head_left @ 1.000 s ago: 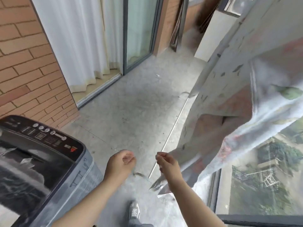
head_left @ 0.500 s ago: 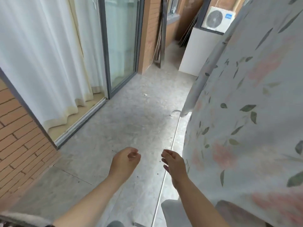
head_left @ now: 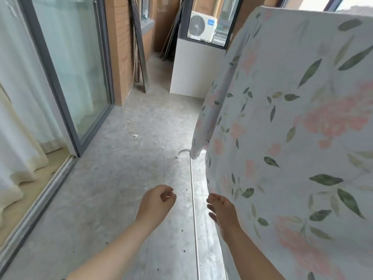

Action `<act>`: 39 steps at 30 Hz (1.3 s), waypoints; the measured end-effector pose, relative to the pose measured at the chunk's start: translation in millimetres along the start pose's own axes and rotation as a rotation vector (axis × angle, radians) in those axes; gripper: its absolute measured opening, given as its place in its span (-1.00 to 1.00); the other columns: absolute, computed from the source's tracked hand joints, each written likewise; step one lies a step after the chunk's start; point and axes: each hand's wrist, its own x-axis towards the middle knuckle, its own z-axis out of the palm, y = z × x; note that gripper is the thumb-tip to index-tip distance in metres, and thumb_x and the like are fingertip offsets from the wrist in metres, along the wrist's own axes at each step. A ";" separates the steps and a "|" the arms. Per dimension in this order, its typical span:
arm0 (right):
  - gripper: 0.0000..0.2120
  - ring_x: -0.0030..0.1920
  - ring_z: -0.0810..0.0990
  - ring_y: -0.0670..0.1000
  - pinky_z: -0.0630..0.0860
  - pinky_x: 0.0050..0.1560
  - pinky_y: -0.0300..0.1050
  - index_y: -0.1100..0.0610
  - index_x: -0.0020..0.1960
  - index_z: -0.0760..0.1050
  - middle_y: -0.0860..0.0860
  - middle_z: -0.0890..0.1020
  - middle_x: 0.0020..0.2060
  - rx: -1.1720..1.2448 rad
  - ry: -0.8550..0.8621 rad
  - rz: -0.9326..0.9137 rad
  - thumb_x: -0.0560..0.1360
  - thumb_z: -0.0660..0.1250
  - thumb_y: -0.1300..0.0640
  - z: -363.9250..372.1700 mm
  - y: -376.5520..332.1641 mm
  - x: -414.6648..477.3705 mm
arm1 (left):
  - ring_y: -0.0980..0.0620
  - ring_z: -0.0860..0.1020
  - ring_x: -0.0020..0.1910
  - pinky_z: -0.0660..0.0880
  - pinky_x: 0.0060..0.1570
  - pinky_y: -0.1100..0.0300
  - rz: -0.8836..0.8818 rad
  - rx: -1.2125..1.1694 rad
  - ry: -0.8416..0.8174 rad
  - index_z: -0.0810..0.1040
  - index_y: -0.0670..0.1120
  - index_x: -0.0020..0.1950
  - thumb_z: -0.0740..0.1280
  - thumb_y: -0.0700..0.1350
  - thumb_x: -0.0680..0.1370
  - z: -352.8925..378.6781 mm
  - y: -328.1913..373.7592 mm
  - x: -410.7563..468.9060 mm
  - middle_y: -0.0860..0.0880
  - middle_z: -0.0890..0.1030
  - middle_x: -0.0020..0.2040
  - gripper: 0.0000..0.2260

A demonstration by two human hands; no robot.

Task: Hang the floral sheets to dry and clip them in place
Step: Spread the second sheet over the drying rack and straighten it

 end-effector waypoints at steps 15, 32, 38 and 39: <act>-0.89 0.09 0.60 0.08 0.53 0.18 0.02 0.11 0.06 0.55 0.09 0.64 0.00 0.130 0.267 0.073 0.53 0.36 0.14 174.8 -84.1 110.9 | 0.23 0.59 -0.22 0.42 -0.23 0.45 0.049 -0.015 -0.226 0.59 0.07 -0.10 0.42 -0.12 0.47 -113.4 -48.1 248.8 0.16 0.63 -0.21 -0.91; -0.80 0.05 0.61 0.05 0.53 0.01 -0.11 0.14 0.14 0.54 0.08 0.63 0.02 0.218 0.342 0.117 0.53 0.34 0.12 330.0 -165.2 310.2 | 0.23 0.58 -0.23 0.43 -0.22 0.40 0.092 0.056 -0.326 0.57 0.08 -0.16 0.42 -0.15 0.47 -189.5 -67.3 512.7 0.14 0.62 -0.23 -0.88; -0.80 0.06 0.61 0.05 0.52 0.08 -0.06 0.14 0.14 0.55 0.08 0.63 0.03 0.249 0.442 0.104 0.53 0.35 0.12 402.8 -195.1 380.1 | 0.24 0.58 -0.17 0.44 -0.22 0.45 0.162 0.047 -0.427 0.61 0.02 -0.04 0.39 -0.11 0.49 -222.3 -75.3 632.7 0.13 0.63 -0.14 -0.93; -0.79 0.07 0.61 0.05 0.52 0.07 -0.06 0.14 0.15 0.54 0.08 0.63 0.03 0.267 0.467 0.101 0.53 0.34 0.12 418.1 -199.5 393.0 | 0.25 0.57 -0.17 0.40 -0.26 0.50 0.175 0.049 -0.451 0.61 0.01 -0.03 0.39 -0.10 0.50 -228.8 -78.6 655.1 0.13 0.62 -0.13 -0.93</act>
